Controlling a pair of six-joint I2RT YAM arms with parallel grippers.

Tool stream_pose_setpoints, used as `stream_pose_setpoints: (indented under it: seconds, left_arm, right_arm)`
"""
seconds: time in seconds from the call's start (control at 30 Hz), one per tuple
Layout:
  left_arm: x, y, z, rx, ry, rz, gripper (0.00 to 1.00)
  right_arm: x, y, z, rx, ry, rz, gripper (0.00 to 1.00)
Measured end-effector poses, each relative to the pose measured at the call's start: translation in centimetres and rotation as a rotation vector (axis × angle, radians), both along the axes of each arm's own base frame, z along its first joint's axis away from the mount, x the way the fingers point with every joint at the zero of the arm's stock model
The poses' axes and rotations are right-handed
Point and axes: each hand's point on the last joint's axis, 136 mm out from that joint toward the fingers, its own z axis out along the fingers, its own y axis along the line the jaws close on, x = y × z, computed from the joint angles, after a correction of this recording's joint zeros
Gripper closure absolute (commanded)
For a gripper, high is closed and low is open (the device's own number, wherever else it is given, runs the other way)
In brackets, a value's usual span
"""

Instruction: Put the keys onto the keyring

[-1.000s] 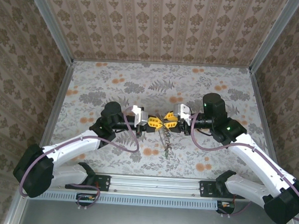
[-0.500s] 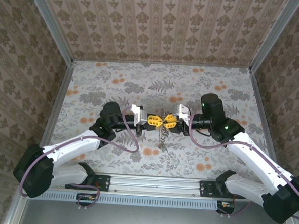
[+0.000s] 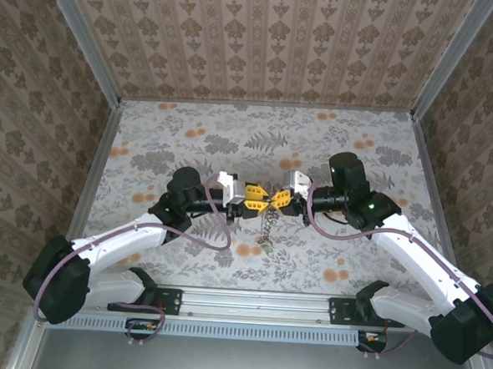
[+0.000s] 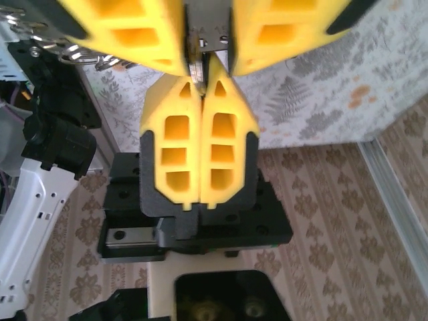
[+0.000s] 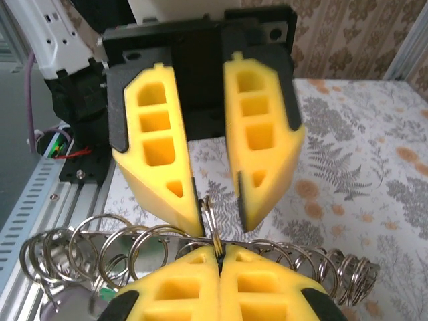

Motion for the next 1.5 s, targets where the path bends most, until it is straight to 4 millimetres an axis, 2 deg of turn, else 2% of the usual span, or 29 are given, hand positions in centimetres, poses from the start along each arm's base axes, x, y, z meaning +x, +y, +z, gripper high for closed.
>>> stream_pose_setpoints:
  seconds: [0.23,0.53,0.67,0.87,1.0,1.13,1.23,1.5]
  left_arm:
    - [0.0,0.4,0.1,0.111,0.013,0.020,0.69]
    - [2.0,-0.2,-3.7,0.219,0.106,0.090,0.68]
    - [2.3,-0.2,-4.4,0.237,0.122,0.100,0.68]
    - [2.2,-0.4,-4.1,0.231,0.127,0.085,0.84]
    - [2.2,-0.4,-4.1,0.232,0.131,0.082,1.00]
    - [2.1,-0.4,-4.1,0.232,0.119,0.073,1.00]
    - [1.9,-0.3,-3.8,0.219,0.101,0.065,1.00]
    - [0.3,0.5,-0.5,0.064,-0.013,0.018,1.00]
  right_arm:
    - [1.6,-0.9,-1.7,-0.162,-0.015,-0.072,1.00]
    - [1.9,-0.9,-2.7,-0.238,-0.028,-0.062,1.00]
    - [2.0,-0.7,-3.3,-0.252,-0.012,-0.056,1.00]
    - [2.2,0.0,-3.5,-0.268,-0.017,-0.048,1.00]
    - [2.5,0.2,-3.5,-0.290,-0.021,-0.059,1.00]
    - [2.3,0.3,-3.6,-0.291,-0.010,-0.057,1.00]
    - [2.2,0.3,-3.3,-0.270,0.002,-0.049,0.89]
    - [0.8,0.5,-0.1,-0.120,0.026,0.010,0.78]
